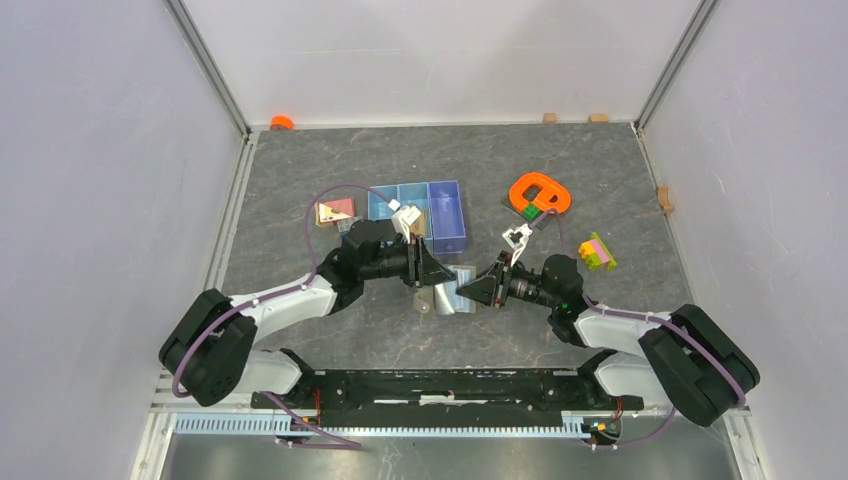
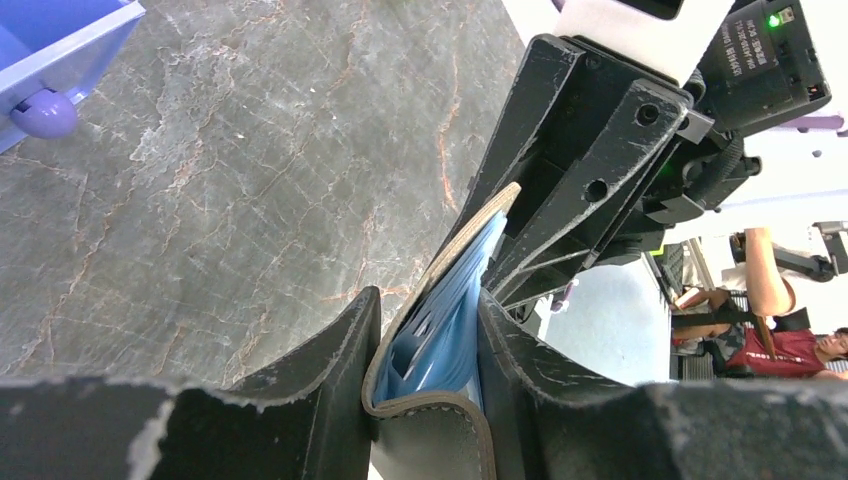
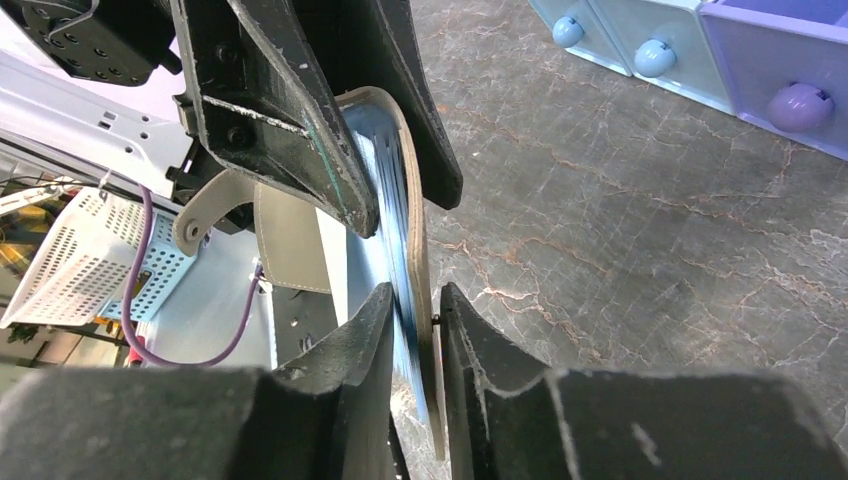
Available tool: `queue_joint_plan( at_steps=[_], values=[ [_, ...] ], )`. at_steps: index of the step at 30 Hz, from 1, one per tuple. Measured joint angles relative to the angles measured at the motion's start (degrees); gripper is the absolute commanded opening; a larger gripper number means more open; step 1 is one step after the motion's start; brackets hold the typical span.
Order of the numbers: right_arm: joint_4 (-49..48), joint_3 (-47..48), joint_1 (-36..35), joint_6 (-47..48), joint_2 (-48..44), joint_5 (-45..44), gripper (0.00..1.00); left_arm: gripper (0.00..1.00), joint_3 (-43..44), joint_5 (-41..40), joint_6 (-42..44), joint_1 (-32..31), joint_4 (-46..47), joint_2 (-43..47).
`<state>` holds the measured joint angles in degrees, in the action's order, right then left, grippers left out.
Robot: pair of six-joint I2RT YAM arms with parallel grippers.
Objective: Take the credit cards out of the card holder
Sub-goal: Remove the credit card from the card holder.
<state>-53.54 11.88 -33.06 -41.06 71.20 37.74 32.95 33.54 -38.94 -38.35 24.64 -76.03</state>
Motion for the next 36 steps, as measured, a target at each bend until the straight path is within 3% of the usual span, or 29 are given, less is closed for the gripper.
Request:
queue_joint_plan(
  at_steps=[3, 5, 6, 12, 18, 23, 28, 33, 36],
  values=[
    [-0.5, 0.0, 0.0, -0.3, 0.1, 0.2, 0.24, 0.10, -0.3, 1.1, -0.3, 0.0, 1.3, 0.0],
    [-1.0, 0.0, 0.0, -0.3, 0.1, 0.4, 0.07, 0.12, -0.5, 1.2, -0.3, 0.1, 1.7, 0.0],
    [-1.2, 0.0, 0.0, -0.4, 0.1, 0.6, 0.03, 0.17, -0.5, 1.1, -0.3, 0.2, 1.7, 0.0],
    [-0.1, 0.0, 0.1, 0.0, -1.2, 0.1, 0.01, 0.34, -0.2, -1.9, -0.1, 0.5, -2.3, 1.8],
    [1.6, -0.5, 1.2, 0.4, -2.9, -2.2, 0.00, 0.48, 1.4, -14.2, 1.6, 0.4, -13.3, 6.1],
    [5.1, -0.5, 1.2, 2.2, -5.2, -4.4, 0.00, 0.65, 2.0, -19.5, 2.0, 0.4, -18.0, 6.4],
    [11.3, -0.5, 1.3, 5.0, -7.6, -8.8, 0.00, 0.89, 1.9, -23.3, 2.3, 0.5, -21.0, 7.9],
    [16.7, -0.4, 3.0, 6.3, -7.9, -12.9, 0.00, 0.99, -0.5, -26.9, 2.6, 0.8, -21.8, 15.4],
    [17.2, -0.4, 3.4, 6.3, -7.9, -13.2, 0.00, 1.00, -1.3, -27.5, 2.6, 0.8, -21.0, 17.8]
  ],
)
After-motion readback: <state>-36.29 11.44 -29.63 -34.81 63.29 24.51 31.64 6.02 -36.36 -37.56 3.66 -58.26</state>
